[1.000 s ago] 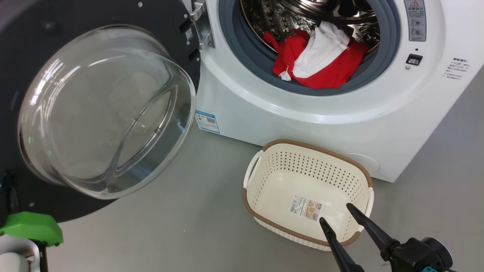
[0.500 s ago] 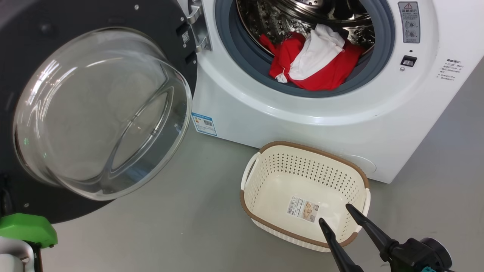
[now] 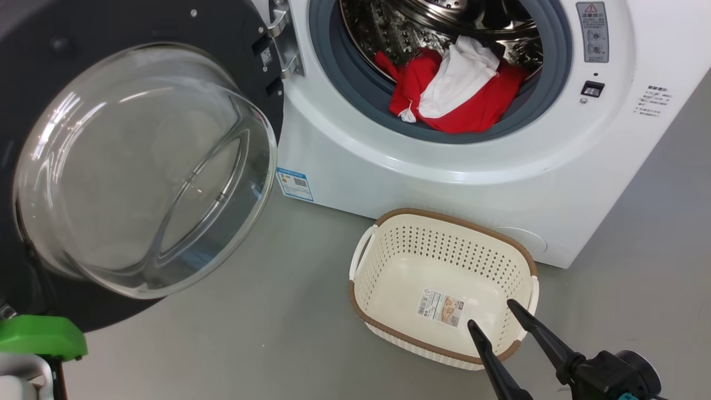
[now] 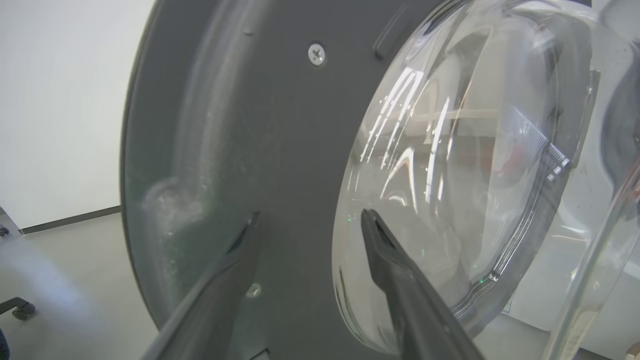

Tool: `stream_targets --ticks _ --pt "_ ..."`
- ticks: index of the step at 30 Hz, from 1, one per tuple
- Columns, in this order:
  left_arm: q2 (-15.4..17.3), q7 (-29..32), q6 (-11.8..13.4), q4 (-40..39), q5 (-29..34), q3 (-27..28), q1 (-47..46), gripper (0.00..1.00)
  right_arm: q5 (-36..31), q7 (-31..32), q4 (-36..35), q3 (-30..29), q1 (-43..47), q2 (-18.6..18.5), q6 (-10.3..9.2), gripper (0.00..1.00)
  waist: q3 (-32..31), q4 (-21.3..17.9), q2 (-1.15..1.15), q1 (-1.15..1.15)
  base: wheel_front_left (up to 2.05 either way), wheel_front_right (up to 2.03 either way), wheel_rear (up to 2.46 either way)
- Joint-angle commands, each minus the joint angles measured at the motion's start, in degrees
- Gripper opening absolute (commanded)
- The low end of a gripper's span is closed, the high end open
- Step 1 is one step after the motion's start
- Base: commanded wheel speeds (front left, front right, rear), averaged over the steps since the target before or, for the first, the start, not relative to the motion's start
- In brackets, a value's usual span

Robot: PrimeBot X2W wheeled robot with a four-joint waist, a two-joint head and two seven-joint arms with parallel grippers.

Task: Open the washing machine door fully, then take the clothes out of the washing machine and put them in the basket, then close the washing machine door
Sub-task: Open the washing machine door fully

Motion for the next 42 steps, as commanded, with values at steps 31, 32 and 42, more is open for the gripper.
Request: stream_targets --ticks 31,32,42 --pt "-3.3 7.1 5.9 -42.7 0.4 -4.9 17.3 1.0 0.9 -8.1 5.0 -0.6 -3.1 4.6 0.09 1.0 -5.2 -11.5 0.0 0.0 0.0 0.0 0.0" --pt "-3.4 7.3 6.0 -42.7 0.4 -5.1 17.6 1.0 0.8 -8.2 5.2 -0.9 -3.1 4.7 0.09 1.0 -5.3 -12.3 0.0 0.0 0.0 0.0 0.0" --pt "-5.4 8.0 6.7 -41.9 -1.2 -6.8 21.7 1.0 0.5 -9.5 6.4 -3.7 -3.0 5.6 0.09 1.0 -6.5 -20.3 0.0 0.0 0.0 0.0 0.0"
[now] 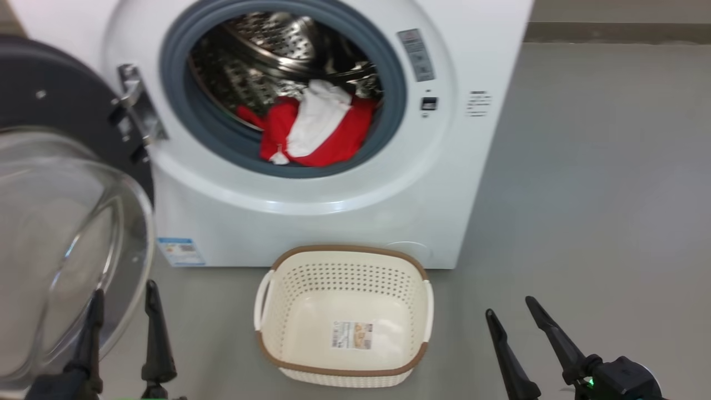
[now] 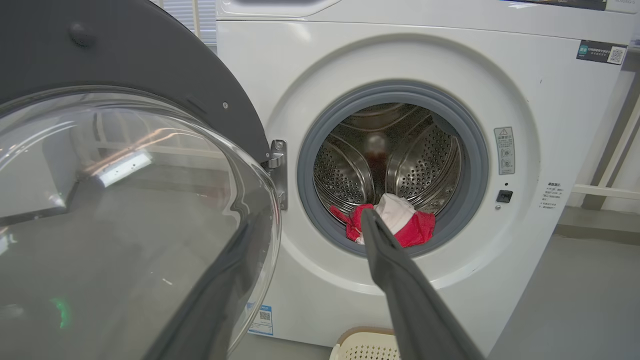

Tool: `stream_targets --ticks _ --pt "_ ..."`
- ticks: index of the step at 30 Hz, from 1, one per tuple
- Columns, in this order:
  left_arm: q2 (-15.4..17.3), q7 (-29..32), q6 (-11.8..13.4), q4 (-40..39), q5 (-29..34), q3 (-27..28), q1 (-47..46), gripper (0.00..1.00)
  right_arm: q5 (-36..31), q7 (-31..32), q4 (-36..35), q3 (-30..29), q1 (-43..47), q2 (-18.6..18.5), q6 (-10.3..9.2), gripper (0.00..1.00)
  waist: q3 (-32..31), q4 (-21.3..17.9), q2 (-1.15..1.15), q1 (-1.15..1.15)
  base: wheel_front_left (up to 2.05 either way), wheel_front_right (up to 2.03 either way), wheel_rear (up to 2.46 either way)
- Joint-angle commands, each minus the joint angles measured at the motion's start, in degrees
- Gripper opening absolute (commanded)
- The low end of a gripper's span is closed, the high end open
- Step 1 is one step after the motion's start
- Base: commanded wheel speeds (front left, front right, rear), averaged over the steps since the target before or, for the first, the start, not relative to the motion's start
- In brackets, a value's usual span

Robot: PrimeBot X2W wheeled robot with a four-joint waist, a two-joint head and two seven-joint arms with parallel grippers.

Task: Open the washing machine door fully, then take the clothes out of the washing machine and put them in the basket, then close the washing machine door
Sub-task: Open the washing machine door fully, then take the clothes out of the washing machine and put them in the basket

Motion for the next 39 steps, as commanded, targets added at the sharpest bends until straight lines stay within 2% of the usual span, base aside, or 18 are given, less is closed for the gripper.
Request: stream_targets --ticks 1,8,22,30,39 --pt "0.6 -0.2 0.6 -1.0 -0.4 1.9 -1.1 1.0 0.1 -0.7 -1.1 0.8 -2.0 0.1 0.09 1.0 -0.9 -3.3 0.0 0.0 0.0 0.0 0.0" --pt "0.2 -0.8 -0.1 1.4 -1.5 1.3 0.1 1.0 0.6 -1.4 -0.2 -1.7 -1.4 0.2 0.09 1.0 -1.5 -6.0 0.0 0.0 0.0 0.0 0.0" --pt "-0.9 -3.0 -0.5 7.4 -2.9 1.0 0.2 1.0 2.8 -2.3 1.2 -6.2 0.0 0.2 0.09 1.0 -1.9 -8.5 0.0 0.0 0.0 0.0 0.0" --pt "-1.5 -4.2 -1.7 9.6 -3.8 0.0 -0.1 1.0 3.2 -2.6 2.1 -6.2 -0.1 0.2 0.09 1.0 -1.9 -9.4 0.0 0.0 0.0 0.0 0.0" --pt "-0.8 -4.2 -3.4 11.0 -4.0 -1.2 -0.5 1.0 2.6 -2.7 2.7 -6.3 -0.4 0.2 0.09 1.0 -1.4 -9.6 0.0 0.0 0.0 0.0 0.0"
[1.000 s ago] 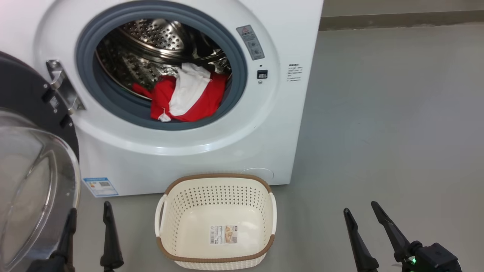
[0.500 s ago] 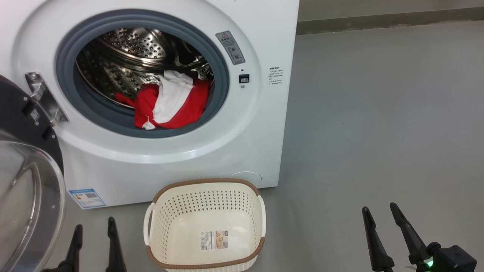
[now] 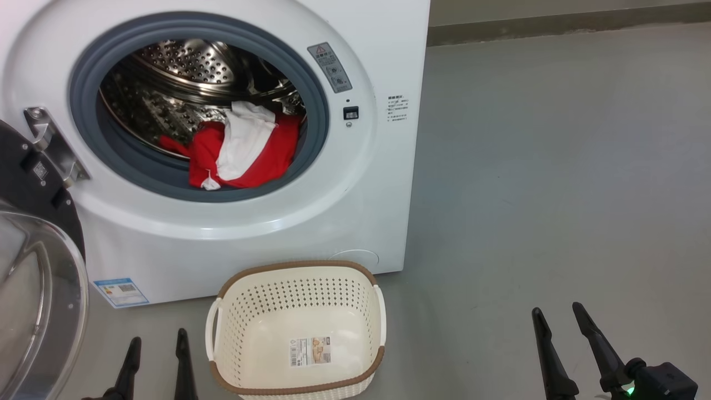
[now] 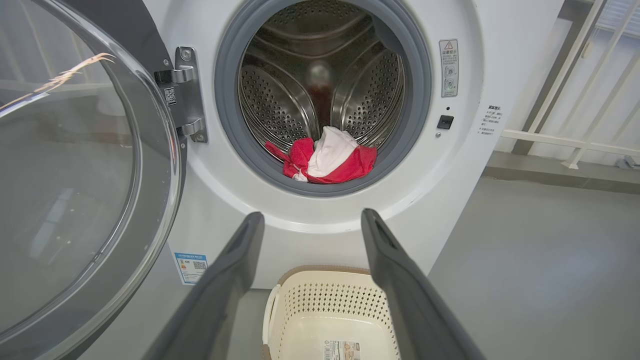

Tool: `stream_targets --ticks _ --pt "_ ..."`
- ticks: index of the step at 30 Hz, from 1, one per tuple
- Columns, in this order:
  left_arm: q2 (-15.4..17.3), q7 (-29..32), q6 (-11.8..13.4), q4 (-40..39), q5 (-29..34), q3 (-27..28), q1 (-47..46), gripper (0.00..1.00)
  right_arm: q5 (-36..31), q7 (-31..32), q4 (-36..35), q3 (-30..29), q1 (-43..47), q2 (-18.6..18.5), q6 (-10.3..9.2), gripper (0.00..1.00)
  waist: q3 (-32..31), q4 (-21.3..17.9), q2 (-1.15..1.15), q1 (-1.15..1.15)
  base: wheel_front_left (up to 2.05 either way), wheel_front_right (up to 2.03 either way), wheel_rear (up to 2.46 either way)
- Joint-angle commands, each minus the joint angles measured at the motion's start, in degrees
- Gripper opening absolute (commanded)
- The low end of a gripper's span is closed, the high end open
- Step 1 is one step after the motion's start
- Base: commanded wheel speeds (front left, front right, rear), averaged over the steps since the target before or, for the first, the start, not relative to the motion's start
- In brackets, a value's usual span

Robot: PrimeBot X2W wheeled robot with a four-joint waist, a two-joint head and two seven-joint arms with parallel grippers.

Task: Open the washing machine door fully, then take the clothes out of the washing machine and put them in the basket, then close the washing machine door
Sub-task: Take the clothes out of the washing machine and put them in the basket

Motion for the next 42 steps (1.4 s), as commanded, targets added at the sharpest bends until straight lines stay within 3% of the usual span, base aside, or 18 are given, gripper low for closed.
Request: stream_targets --ticks 1,27,42 --pt "1.0 -0.4 -0.3 -1.1 -0.1 1.8 -2.5 1.0 -0.2 -0.7 -1.2 1.5 -0.9 -0.4 0.09 1.0 0.1 0.0 0.0 0.0 0.0 0.0 0.0" --pt "2.1 -0.3 -0.5 -1.1 0.5 0.0 -3.0 1.0 -0.3 -0.7 -0.9 2.3 -0.7 -0.4 0.09 1.0 -0.3 0.2 0.0 0.0 0.0 0.0 0.0" --pt "2.3 -0.3 -0.5 -2.0 0.4 -0.3 -5.3 1.0 -0.4 -0.7 -1.9 1.9 -1.5 -0.4 0.09 1.0 3.8 1.1 0.0 0.0 0.0 0.0 0.0"
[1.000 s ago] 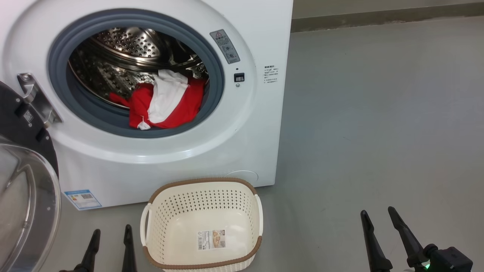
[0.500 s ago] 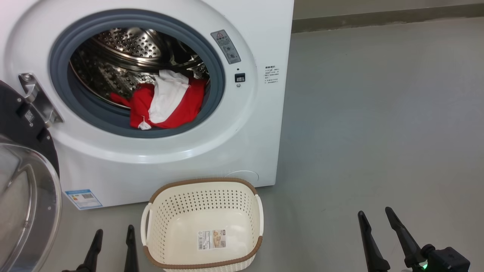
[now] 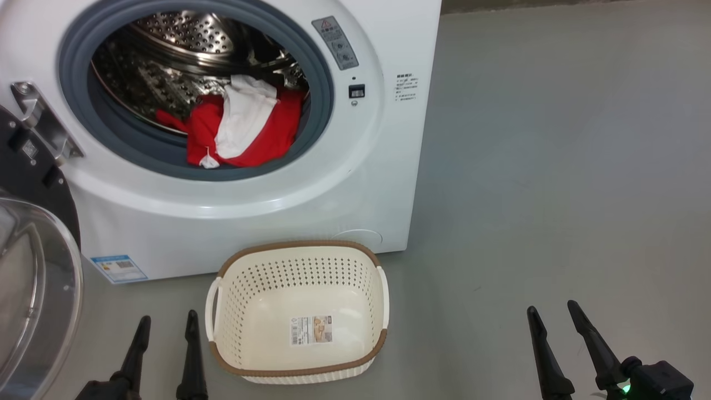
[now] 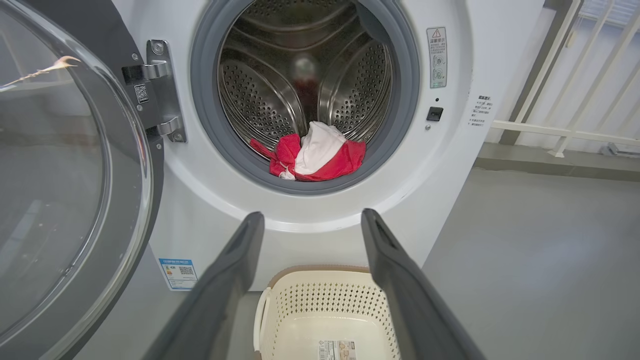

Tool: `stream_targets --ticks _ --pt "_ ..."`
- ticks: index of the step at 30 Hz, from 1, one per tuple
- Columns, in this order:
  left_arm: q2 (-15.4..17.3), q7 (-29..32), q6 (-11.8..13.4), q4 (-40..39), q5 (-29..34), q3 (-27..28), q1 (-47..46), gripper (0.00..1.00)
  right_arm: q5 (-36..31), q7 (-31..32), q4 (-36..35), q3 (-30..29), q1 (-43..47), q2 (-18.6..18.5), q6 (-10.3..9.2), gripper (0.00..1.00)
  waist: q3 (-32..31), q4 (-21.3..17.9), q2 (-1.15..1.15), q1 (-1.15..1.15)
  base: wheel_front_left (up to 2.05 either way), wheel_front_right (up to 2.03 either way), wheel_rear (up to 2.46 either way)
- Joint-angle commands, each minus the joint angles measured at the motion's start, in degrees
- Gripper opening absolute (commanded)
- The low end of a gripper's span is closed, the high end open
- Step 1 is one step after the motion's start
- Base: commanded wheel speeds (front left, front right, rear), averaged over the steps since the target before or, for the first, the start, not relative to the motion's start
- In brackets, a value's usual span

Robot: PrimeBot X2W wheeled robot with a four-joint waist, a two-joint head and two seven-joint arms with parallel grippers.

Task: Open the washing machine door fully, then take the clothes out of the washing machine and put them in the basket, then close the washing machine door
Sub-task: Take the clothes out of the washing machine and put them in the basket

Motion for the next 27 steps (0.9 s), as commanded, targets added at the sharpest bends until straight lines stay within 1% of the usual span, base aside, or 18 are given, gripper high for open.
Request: stream_targets --ticks 1,4,5,11,16,20,24,27 --pt "0.6 -0.7 0.1 -1.8 -0.2 2.1 -2.7 1.0 -0.3 -0.7 -1.7 1.1 -1.5 -0.5 0.09 1.0 0.7 0.2 0.0 0.0 0.0 0.0 0.0" --pt "0.6 -1.7 -0.9 -2.7 -0.6 2.1 -3.1 1.0 -0.3 -0.7 -1.5 1.1 -1.8 -0.5 0.09 1.0 1.0 0.3 0.0 0.0 0.0 0.0 0.0" --pt "0.6 -2.1 -0.5 -2.8 -0.5 2.5 -3.1 1.0 -0.2 -0.7 -1.4 1.1 -1.9 -0.5 0.09 1.0 1.0 0.3 0.0 0.0 0.0 0.0 0.0" --pt "0.9 -2.5 -0.6 -2.9 -0.4 2.5 -3.1 1.0 -0.1 -0.7 -1.1 0.9 -2.0 -0.5 0.09 1.0 0.4 0.2 0.0 0.0 0.24 -0.48 0.24" --pt "1.2 -2.3 -0.3 -3.1 -0.1 2.3 -3.0 1.0 -0.1 -0.7 -1.1 1.0 -1.9 -0.5 0.09 1.0 0.0 0.2 0.0 0.0 0.74 -1.48 0.74" --pt "1.4 -2.1 -0.1 -3.3 -0.1 2.3 -2.9 1.0 0.0 -0.7 -1.1 1.0 -1.8 -0.5 0.09 1.0 0.0 0.2 0.0 0.0 1.6 -1.84 0.24" --pt "1.9 -1.4 -0.5 -3.2 0.0 1.7 -2.8 1.0 0.1 -0.7 -1.2 0.9 -1.8 -0.5 0.09 1.0 0.0 0.4 0.0 0.0 1.58 -1.58 0.0" --pt "1.6 -1.8 -1.2 -3.6 -0.9 1.6 -2.9 1.0 0.1 -0.7 -1.3 0.7 -1.7 -0.5 0.09 1.0 0.1 0.7 0.0 0.0 1.1 -1.1 0.0"
